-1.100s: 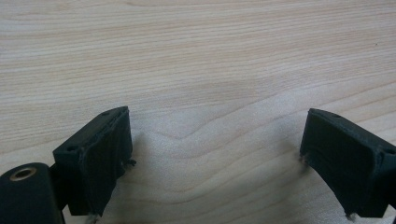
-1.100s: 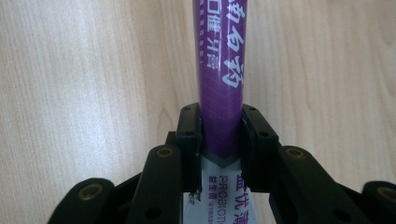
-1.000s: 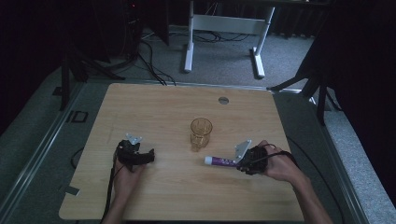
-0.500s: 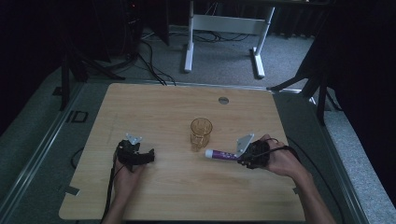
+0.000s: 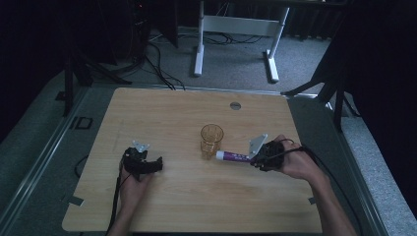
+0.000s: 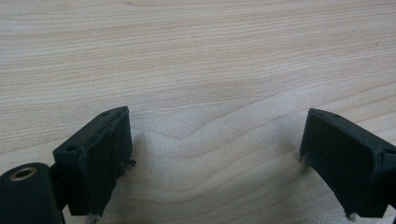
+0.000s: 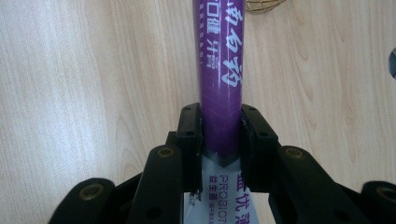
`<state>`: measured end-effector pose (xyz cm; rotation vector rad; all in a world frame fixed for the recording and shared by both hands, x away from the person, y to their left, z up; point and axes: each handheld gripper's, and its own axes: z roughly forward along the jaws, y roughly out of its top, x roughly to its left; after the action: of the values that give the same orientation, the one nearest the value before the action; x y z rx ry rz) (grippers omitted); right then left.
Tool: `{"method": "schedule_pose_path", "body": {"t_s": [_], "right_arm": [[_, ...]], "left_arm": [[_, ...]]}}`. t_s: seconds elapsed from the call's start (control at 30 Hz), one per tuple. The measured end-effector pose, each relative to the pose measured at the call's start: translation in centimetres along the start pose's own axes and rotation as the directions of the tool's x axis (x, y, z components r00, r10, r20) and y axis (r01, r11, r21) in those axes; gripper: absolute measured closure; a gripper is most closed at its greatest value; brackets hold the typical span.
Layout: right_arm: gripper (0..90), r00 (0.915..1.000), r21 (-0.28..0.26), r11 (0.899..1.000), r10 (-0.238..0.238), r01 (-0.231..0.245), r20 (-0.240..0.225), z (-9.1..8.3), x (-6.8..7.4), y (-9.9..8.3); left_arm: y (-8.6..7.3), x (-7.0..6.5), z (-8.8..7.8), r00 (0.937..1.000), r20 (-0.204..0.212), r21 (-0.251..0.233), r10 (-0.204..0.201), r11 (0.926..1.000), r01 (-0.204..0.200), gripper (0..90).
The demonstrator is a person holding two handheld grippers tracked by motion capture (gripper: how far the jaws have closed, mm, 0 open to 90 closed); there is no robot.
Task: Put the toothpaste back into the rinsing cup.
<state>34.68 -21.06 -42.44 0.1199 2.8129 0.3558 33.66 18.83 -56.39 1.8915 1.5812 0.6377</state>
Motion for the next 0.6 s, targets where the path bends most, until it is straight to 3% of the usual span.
{"method": "schedule_pose_path", "body": {"t_s": [0.6], "right_arm": [[72.8, 0.9976, -0.014, 1.000, 0.018, -0.018, 0.066, -2.3, -2.2, 0.6]], "left_arm": [[0.0, 0.0, 0.0, 1.0000, 0.000, 0.001, -0.001, 1.0000, 0.001, 9.4]]}}
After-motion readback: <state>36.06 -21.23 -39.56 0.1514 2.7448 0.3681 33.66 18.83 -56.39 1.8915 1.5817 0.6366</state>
